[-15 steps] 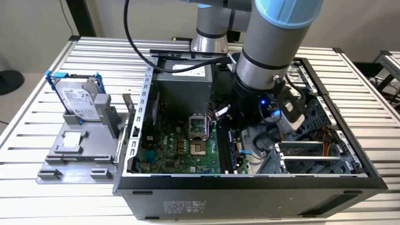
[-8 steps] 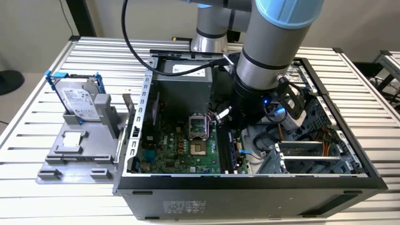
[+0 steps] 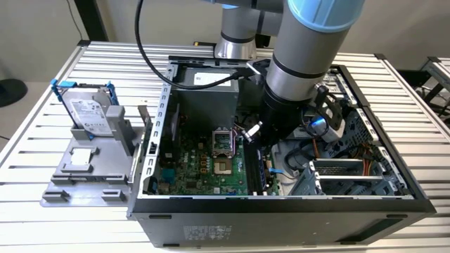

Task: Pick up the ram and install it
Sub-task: 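Press down the ram until it locks into place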

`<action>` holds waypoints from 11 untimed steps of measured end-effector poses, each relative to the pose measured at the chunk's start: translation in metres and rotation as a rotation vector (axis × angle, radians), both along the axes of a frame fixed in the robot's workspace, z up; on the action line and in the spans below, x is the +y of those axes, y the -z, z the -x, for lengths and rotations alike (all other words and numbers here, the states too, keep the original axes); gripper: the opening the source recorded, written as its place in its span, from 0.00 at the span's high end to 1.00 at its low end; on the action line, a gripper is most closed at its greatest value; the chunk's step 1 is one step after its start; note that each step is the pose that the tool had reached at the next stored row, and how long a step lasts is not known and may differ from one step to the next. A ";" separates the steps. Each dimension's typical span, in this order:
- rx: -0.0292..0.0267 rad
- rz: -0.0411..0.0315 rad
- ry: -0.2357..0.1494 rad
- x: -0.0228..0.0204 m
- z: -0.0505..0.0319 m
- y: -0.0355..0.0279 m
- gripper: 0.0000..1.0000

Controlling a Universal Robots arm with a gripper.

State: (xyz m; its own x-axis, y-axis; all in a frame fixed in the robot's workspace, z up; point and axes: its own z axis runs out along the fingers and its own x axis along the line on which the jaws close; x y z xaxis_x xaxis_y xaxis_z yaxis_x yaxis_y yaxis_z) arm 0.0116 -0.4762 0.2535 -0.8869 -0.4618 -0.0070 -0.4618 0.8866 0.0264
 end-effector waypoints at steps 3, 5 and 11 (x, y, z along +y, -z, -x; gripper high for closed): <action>-0.0001 0.0000 -0.055 0.0000 0.0000 0.0000 1.00; -0.0006 0.0000 -0.087 0.0000 0.0000 0.0000 1.00; -0.0043 0.0001 -0.172 0.0000 0.0000 0.0000 1.00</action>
State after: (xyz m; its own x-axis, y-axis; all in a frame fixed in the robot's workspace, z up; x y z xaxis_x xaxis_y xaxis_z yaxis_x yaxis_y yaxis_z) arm 0.0116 -0.4762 0.2535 -0.7950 -0.6065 -0.0106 -0.6065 0.7947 0.0241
